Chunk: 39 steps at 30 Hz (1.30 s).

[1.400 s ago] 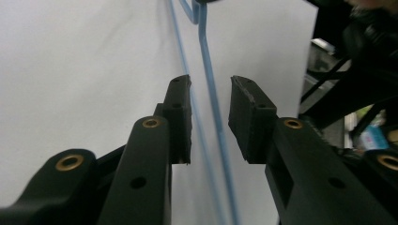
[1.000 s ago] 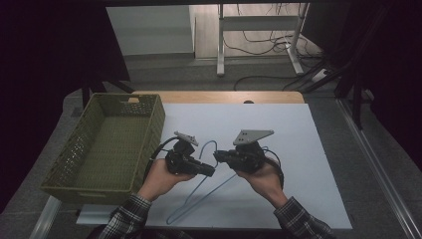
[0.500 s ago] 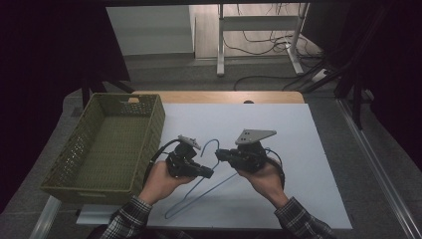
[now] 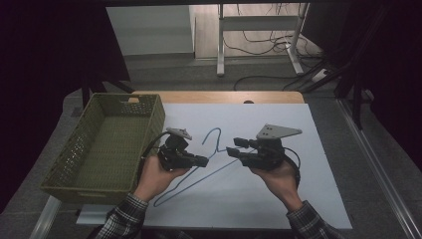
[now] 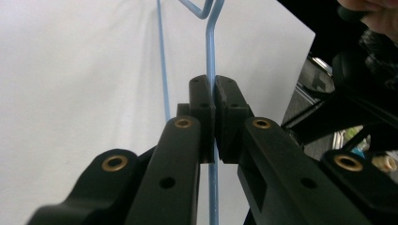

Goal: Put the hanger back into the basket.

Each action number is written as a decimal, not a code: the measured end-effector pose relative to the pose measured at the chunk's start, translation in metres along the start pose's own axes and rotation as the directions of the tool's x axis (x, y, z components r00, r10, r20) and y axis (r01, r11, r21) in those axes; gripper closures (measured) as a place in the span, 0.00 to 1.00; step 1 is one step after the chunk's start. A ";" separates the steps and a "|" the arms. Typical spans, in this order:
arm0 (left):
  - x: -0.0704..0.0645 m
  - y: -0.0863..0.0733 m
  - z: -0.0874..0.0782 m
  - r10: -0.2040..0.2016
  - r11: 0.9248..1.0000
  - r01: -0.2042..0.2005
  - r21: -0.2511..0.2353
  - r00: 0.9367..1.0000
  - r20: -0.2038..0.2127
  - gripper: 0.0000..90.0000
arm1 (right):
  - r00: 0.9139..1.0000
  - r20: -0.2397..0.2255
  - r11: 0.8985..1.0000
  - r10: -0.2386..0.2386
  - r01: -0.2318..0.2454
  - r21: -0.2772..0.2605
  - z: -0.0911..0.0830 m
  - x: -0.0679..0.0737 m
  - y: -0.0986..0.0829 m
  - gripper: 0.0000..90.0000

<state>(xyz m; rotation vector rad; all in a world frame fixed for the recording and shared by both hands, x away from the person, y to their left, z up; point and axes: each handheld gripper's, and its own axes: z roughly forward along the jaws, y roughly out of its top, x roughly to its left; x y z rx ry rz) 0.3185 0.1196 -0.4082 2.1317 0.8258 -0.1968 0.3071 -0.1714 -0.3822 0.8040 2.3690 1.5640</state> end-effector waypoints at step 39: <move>0.084 -0.056 -0.220 -0.137 0.959 0.056 -0.278 0.949 -0.284 0.97 | 0.987 0.136 0.975 0.082 -0.108 0.194 -0.059 -0.026 -0.084 0.04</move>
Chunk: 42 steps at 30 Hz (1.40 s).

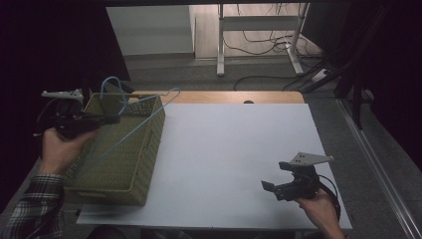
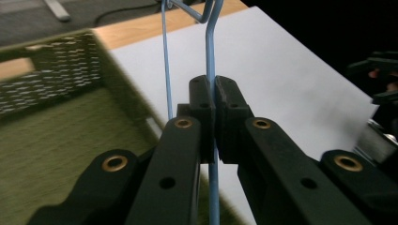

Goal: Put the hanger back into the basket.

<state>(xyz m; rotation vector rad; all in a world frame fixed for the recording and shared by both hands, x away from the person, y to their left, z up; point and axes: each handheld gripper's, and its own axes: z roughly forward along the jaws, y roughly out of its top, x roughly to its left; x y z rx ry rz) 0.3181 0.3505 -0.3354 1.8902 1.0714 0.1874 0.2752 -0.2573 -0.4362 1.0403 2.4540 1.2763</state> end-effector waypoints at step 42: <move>0.099 -0.092 0.036 -0.109 0.975 0.166 0.151 0.938 -0.328 0.61 | 0.999 0.028 0.995 -0.032 0.029 0.095 0.016 -0.004 -0.012 0.03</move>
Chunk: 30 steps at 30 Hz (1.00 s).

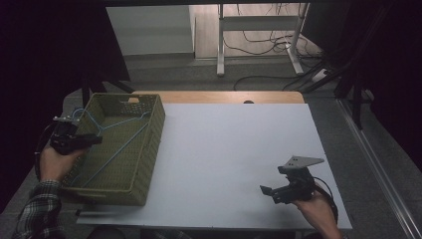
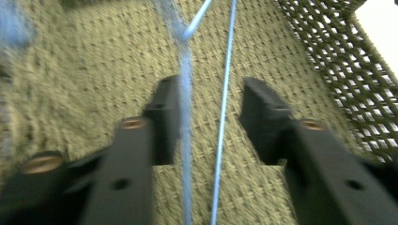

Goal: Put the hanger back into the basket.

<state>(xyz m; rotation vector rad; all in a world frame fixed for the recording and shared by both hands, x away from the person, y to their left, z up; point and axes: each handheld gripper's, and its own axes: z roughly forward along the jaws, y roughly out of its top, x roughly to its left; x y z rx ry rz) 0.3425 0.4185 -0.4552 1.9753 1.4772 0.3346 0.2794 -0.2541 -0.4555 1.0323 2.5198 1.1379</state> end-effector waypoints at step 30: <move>-0.131 -0.018 -0.028 0.208 0.956 -0.148 -0.254 0.951 0.227 0.03 | 0.997 0.063 0.995 0.055 -0.050 -0.083 -0.020 -0.006 -0.010 0.00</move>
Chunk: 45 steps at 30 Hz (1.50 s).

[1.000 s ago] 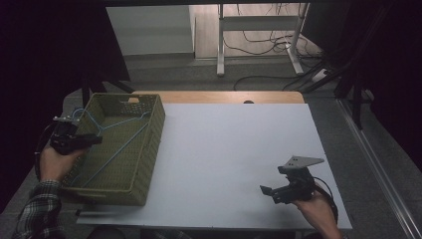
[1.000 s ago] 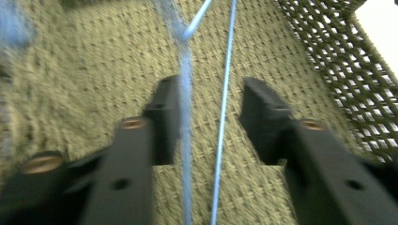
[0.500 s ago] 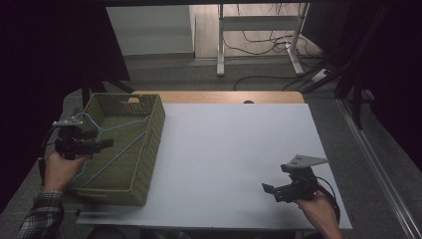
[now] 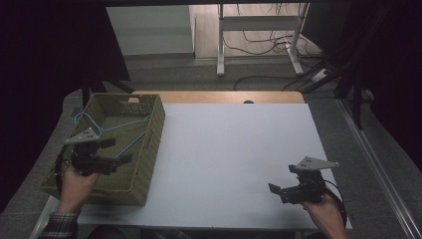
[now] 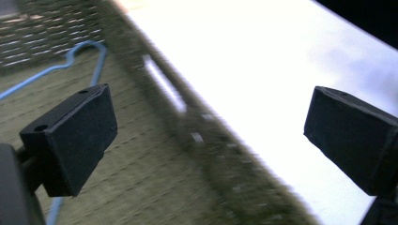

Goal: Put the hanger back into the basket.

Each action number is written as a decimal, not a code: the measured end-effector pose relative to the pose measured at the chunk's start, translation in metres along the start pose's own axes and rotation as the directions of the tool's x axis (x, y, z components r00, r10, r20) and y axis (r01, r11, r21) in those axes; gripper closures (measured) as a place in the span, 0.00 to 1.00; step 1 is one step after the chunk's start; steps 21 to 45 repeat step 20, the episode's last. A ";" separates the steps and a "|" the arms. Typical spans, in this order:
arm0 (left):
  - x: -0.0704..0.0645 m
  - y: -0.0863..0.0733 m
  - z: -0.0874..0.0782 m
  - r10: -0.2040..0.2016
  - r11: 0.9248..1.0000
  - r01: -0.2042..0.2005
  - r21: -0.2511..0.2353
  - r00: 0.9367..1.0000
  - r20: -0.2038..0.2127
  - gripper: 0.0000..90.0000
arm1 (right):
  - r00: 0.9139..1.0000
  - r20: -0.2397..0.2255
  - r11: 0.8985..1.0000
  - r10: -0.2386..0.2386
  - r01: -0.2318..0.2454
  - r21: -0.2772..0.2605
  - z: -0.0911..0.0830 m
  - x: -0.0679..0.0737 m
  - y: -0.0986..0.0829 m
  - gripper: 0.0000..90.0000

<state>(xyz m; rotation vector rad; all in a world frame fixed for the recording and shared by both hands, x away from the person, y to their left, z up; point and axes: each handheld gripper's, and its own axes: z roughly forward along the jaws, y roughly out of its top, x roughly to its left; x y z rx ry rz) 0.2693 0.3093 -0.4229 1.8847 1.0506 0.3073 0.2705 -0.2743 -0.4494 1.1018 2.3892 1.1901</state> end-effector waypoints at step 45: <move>-0.052 -0.037 0.026 0.058 0.994 -0.055 0.098 0.998 -0.031 0.00 | 0.996 0.068 0.997 -0.060 0.056 0.057 0.004 0.000 -0.011 0.00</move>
